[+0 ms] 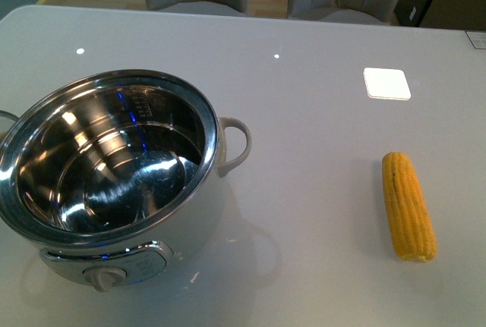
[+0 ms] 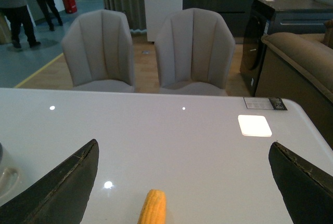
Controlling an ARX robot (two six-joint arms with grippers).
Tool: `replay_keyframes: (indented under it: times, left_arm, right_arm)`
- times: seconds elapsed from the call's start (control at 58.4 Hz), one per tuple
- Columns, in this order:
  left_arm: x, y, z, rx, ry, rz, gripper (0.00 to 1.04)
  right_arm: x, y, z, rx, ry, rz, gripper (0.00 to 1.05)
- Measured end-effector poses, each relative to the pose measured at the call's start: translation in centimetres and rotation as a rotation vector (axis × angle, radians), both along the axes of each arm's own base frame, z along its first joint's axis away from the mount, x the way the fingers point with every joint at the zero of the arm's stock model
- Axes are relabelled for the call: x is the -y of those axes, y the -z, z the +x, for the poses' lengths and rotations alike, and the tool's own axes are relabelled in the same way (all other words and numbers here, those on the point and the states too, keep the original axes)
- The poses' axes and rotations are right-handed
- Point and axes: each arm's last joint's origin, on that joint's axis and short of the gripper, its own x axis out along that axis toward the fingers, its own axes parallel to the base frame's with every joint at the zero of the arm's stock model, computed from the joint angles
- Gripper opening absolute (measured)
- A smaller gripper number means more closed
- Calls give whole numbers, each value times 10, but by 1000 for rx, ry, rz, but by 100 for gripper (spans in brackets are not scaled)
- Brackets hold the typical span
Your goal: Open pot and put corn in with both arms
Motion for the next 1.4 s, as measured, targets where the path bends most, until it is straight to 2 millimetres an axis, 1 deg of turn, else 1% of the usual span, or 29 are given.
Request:
replay_keyframes:
  times: [0.463,0.857,0.925,0.977,1.165,1.234,1.336,1.354,1.405]
  left_arm:
    - [1,-3,-16,11,-1,0,4]
    - [1,-2,-24,11,-1,0,4]
    - [1,2,-30,-22,0,0,4]
    - [1,1,-34,-4,-1,0,4]
    - [1,0,-35,7,-1,0,4]
    - [1,0,-35,7,-1,0,15]
    - [1,0,-35,7,-1,0,34]
    - [1,0,-35,7,-1,0,36]
    - [1,0,-35,7,-1,0,47]
  right_arm:
    - [0,0,0,0,0,0,96]
    - [0,0,0,0,0,0,96]
    - [0,0,0,0,0,0,96]
    - [0,0,0,0,0,0,96]
    - [0,0,0,0,0,0,96]
    - [0,0,0,0,0,0,96]
    - [0,0,0,0,0,0,96]
    - [0,0,0,0,0,0,96]
    - [0,0,0,0,0,0,96]
